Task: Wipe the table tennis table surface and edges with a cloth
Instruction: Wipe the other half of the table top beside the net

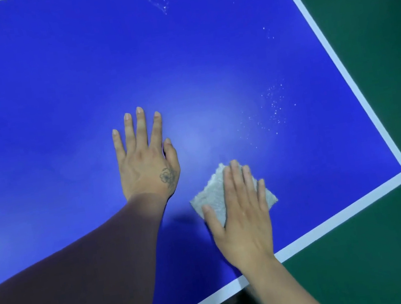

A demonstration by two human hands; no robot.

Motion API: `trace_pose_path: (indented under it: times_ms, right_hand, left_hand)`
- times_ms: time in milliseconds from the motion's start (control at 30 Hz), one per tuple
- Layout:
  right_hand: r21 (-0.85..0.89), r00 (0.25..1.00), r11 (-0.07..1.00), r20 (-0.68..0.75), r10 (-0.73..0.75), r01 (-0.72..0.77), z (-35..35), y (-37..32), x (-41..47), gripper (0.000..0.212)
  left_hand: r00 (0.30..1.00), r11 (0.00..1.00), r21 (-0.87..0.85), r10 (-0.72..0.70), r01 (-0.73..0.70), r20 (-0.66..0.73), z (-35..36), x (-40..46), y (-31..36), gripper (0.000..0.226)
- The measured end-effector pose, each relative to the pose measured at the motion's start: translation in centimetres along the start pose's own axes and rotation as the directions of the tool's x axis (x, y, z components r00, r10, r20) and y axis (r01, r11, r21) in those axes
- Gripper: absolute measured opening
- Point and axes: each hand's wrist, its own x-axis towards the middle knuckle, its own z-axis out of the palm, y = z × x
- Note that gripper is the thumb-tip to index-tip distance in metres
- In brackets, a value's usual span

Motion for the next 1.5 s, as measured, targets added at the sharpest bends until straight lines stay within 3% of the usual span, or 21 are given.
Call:
trace_pose_path:
  times_ms: [133, 267, 467, 667, 833, 900, 1000, 1067, 1167, 1367, 1500]
  right_hand:
    - [-0.008, 0.986, 0.987, -0.05, 0.159, -0.159, -0.4, 2.6, 2.5, 0.084]
    - [0.01, 0.982, 0.985, -0.076, 0.175, -0.174, -0.4, 1.6, 6.4, 0.085]
    - [0.034, 0.998, 0.999, -0.069, 0.003, -0.001, -0.6, -1.3, 10.3, 0.083]
    - [0.059, 0.975, 0.973, 0.021, -0.223, 0.222, -0.7, -0.8, 6.5, 0.08]
    - [-0.031, 0.959, 0.959, 0.051, -0.28, 0.282, -1.0, 2.7, 4.8, 0.084]
    - [-0.034, 0.964, 0.964, 0.03, -0.264, 0.264, -1.1, 3.2, 5.7, 0.085]
    - [-0.011, 0.978, 0.978, 0.005, -0.207, 0.207, -1.3, 2.2, 9.0, 0.084]
    - [0.019, 0.987, 0.987, -0.017, -0.158, 0.158, -1.4, 1.1, 11.8, 0.084]
    - [0.044, 0.987, 0.986, -0.037, -0.156, 0.158, -1.4, -0.8, 14.8, 0.083]
    - [0.123, 0.944, 0.936, -0.027, -0.33, 0.33, -1.4, -2.1, 14.3, 0.08]
    - [0.059, 0.913, 0.913, 0.044, -0.406, 0.403, -2.1, -0.7, 13.3, 0.082]
  left_hand:
    - [1.0, 1.0, -0.012, 0.01, -0.01, -0.018, 0.0, 0.0, -0.1, 0.062]
    - [0.998, 0.999, -0.044, 0.017, -0.02, -0.054, 0.0, 0.0, 0.0, 0.059]
    - [0.997, 0.996, -0.086, 0.016, -0.023, -0.082, 0.1, 0.0, 0.0, 0.057]
    - [0.996, 0.995, -0.098, -0.004, -0.004, -0.084, -0.2, 0.0, 0.2, 0.055]
    - [0.942, 0.984, -0.169, -0.104, 0.052, -0.319, -1.3, 4.0, 0.2, 0.029]
    - [0.946, 0.983, -0.148, -0.148, 0.108, -0.289, -1.7, 6.5, -0.3, 0.035]
    - [0.962, 0.968, -0.07, -0.248, 0.241, -0.114, -1.1, 10.0, -1.1, 0.061]
    - [0.961, 0.962, -0.03, -0.273, 0.272, -0.044, -0.5, 11.3, -1.3, 0.068]
    - [0.957, 0.958, -0.022, -0.286, 0.285, -0.046, 0.4, 11.7, -1.3, 0.064]
    - [0.952, 0.954, -0.032, -0.298, 0.297, -0.065, 0.4, 11.7, -1.5, 0.062]
    - [0.949, 0.952, -0.054, -0.304, 0.3, -0.08, 0.4, 11.7, -1.5, 0.059]
